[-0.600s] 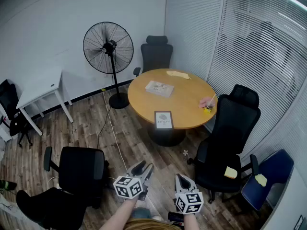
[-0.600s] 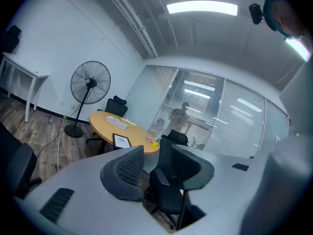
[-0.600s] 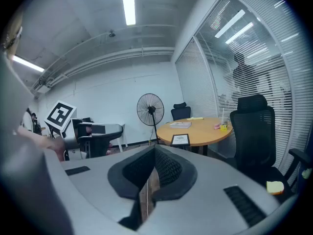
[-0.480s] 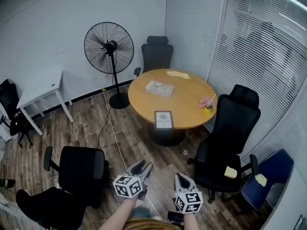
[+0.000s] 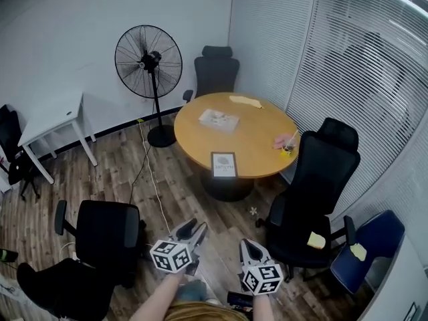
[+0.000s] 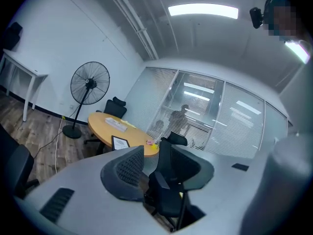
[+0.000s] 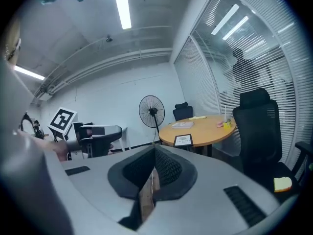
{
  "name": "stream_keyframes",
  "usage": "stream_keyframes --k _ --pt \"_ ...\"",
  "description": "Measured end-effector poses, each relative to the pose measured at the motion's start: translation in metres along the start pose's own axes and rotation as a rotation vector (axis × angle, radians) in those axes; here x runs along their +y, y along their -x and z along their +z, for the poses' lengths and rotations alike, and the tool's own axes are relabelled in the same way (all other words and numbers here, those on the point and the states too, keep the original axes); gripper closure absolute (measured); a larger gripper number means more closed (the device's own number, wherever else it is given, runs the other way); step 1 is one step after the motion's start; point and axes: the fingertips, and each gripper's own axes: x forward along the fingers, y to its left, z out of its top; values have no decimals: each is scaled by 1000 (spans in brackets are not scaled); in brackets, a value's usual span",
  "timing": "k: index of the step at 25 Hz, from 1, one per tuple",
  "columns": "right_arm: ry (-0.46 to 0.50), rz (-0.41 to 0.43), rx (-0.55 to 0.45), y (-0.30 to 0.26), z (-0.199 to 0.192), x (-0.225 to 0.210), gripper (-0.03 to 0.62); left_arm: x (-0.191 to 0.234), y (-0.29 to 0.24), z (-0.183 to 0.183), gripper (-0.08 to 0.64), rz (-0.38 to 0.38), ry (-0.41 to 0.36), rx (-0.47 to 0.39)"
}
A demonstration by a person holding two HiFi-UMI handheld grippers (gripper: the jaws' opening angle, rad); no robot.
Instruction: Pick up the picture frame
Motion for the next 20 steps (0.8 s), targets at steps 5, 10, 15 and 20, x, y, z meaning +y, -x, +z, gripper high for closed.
stream_keyframes --k 5,10,15,20 --pt "-7 -24 28 -23 -5 -17 580 19 -15 -2 376 18 0 15" --pt "17 -50 35 -74 -3 -39 580 59 -54 7 402 43 10 13" --pt "9 -91 86 -140 3 -84 580 96 -126 19 403 32 15 55" --pt "-4 -136 114 -211 24 -123 580 141 -198 38 403 24 19 102"
